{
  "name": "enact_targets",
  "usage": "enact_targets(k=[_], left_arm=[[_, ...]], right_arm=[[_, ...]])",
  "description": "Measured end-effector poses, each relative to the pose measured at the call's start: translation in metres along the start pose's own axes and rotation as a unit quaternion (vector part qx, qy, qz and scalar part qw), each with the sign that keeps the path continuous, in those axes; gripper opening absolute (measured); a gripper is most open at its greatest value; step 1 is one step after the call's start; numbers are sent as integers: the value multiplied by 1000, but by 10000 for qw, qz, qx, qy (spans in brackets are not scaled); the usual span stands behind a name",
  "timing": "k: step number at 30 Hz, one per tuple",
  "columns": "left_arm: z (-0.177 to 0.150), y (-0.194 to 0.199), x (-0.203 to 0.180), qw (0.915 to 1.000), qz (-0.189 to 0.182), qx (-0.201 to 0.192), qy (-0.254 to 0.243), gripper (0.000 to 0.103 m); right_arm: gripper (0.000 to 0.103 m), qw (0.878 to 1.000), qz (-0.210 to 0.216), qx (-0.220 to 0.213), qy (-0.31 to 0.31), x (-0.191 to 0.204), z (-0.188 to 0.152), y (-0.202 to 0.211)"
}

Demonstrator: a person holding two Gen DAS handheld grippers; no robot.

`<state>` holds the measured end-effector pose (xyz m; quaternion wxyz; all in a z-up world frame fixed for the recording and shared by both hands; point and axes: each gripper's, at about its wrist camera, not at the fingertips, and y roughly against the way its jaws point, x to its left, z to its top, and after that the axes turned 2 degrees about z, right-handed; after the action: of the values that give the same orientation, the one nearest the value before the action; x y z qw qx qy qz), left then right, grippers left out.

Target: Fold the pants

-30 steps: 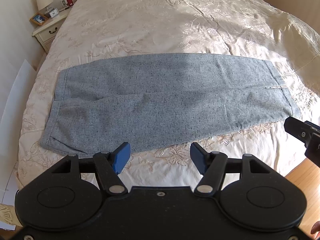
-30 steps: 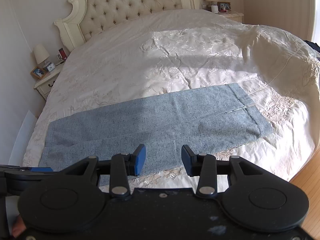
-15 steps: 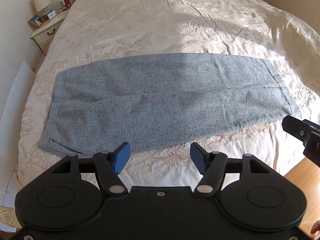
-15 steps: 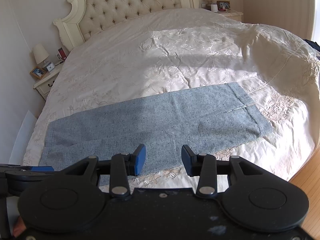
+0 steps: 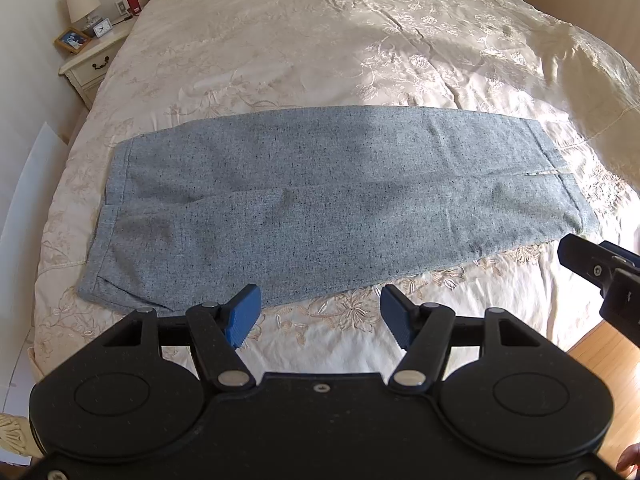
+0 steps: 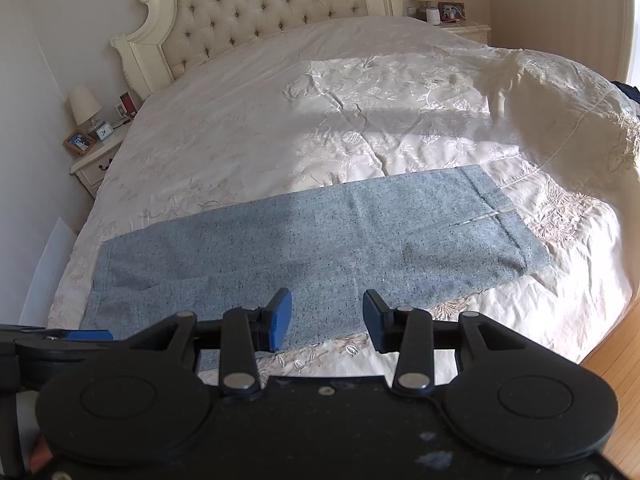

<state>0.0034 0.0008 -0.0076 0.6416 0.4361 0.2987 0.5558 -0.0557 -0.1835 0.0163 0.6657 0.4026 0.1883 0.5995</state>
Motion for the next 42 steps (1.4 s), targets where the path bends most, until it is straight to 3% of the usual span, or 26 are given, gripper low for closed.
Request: enact_targets(k=[27,33,42], left_arm=[[25,-34,21,9994,-179,227,-195,67],[32,-52,22,9982,-285,403,-328,67],[31,-83,7,9948,-297,754,-625,66]], right_arm=[[42,9995,-168,190,-198,16,8,-25],[42,9989,-196,251,-356,17,10,-37],[42,9941,-562,502,-780,-3,-5,-56]])
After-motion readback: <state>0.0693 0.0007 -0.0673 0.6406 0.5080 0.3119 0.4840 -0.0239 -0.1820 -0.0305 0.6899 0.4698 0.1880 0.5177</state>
